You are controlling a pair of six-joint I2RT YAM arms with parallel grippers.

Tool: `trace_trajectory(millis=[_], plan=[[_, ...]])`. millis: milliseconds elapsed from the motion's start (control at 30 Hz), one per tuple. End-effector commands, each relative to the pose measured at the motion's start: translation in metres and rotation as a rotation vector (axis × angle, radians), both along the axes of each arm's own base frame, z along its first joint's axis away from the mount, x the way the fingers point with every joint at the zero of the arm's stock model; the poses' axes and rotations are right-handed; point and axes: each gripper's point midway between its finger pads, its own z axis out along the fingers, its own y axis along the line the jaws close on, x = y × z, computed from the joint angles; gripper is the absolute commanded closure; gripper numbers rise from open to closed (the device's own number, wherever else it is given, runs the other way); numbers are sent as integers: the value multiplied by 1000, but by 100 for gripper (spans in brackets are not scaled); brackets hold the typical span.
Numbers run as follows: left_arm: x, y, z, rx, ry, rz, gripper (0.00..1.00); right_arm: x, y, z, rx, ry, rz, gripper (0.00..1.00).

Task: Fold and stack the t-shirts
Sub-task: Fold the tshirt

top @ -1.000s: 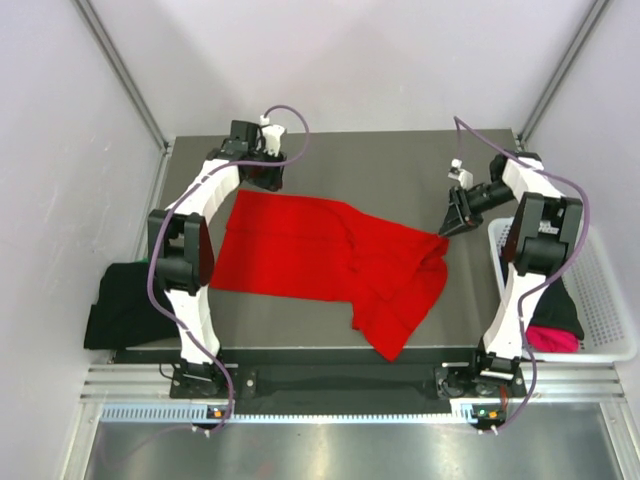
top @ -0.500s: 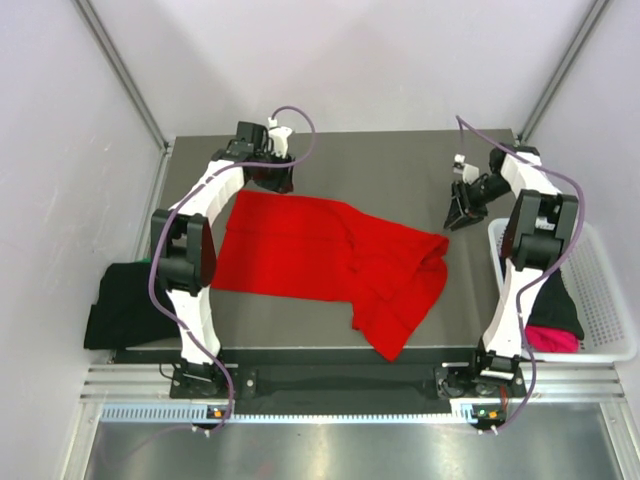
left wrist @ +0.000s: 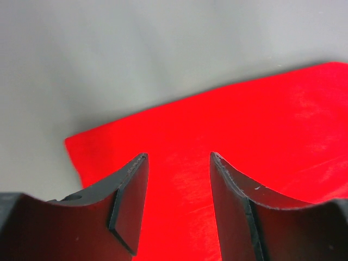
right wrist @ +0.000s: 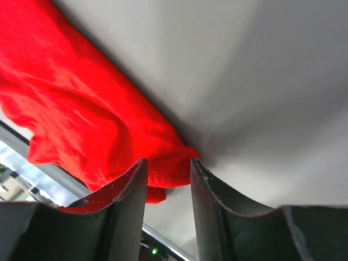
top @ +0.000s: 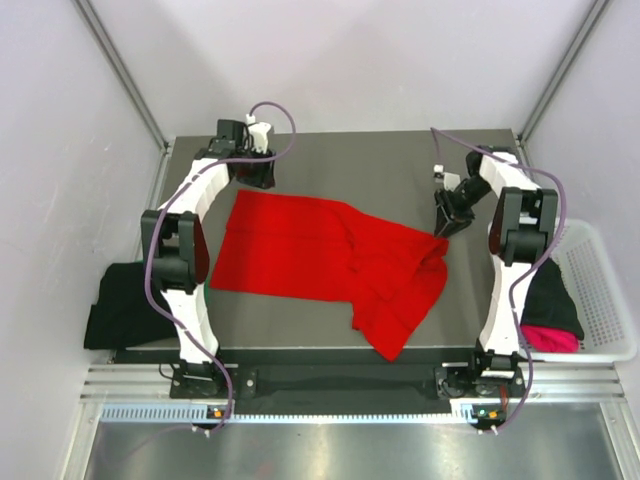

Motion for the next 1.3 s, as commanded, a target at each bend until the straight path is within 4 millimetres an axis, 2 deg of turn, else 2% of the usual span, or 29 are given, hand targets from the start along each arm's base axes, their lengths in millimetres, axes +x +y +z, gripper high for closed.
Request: trace_trajectory(millis=[0,167,200,233,267,300,433,467,533,567,633,667,700,733,767,800,833,867,933,967,1033,1067,1100,1133,1200,1233,1267], plan=[[13,3,41,-19,-107,5,46,-11,0,8,-72,2,46,62],[16,6,50,-22,-125,16,46,-26,-4,-3,-129,49,75,62],[16,6,49,-20,-121,17,46,-29,-5,-7,-143,59,80,67],[17,10,50,-11,-126,24,46,-31,-6,-10,-148,71,88,76],[17,11,50,-6,-124,28,46,-27,-8,-12,-159,62,89,100],[17,12,50,-2,-125,30,46,-24,-16,-14,-200,52,86,100],[18,24,46,18,-118,50,46,10,-27,-3,-266,-58,51,100],[19,26,42,21,-111,53,46,26,-30,3,-283,-113,37,100],[23,33,43,29,-113,65,46,40,-36,6,-322,-157,26,100],[25,34,36,32,-99,69,46,55,-37,11,-326,-210,18,100],[30,41,37,22,-91,85,45,68,-40,12,-350,-249,3,100],[32,40,28,-1,-62,74,44,78,-40,15,-351,-285,-5,100],[31,48,22,-18,-26,88,44,83,-41,12,-353,-290,-13,100],[37,48,30,-52,-25,100,43,87,-41,11,-356,-297,-16,100],[40,47,14,-88,24,98,43,94,-42,14,-361,-317,-23,100],[42,56,14,-150,50,106,43,97,-43,7,-367,-309,-24,100],[45,56,22,-200,74,118,43,100,-45,5,-376,-315,-26,100],[48,57,5,-234,121,126,43,103,-46,4,-381,-323,-29,100],[50,63,5,-312,155,133,42,100,-44,-1,-375,-304,-24,100],[50,64,-5,-325,185,137,42,97,-43,-4,-369,-291,-19,100],[50,69,-11,-331,205,142,41,93,-40,-2,-352,-290,-13,100],[46,72,-21,-328,240,149,40,89,-40,-5,-354,-279,-8,98],[45,74,-26,-325,252,149,39,89,-43,-2,-368,-289,-10,95],[43,74,-30,-321,263,144,39,91,-46,-1,-382,-302,-13,87],[38,75,-37,-329,289,145,37,92,-50,7,-402,-322,-20,83],[37,74,-38,-334,294,142,36,92,-49,9,-399,-328,-22,75],[36,74,-39,-337,295,138,36,93,-48,13,-393,-340,-26,71]])
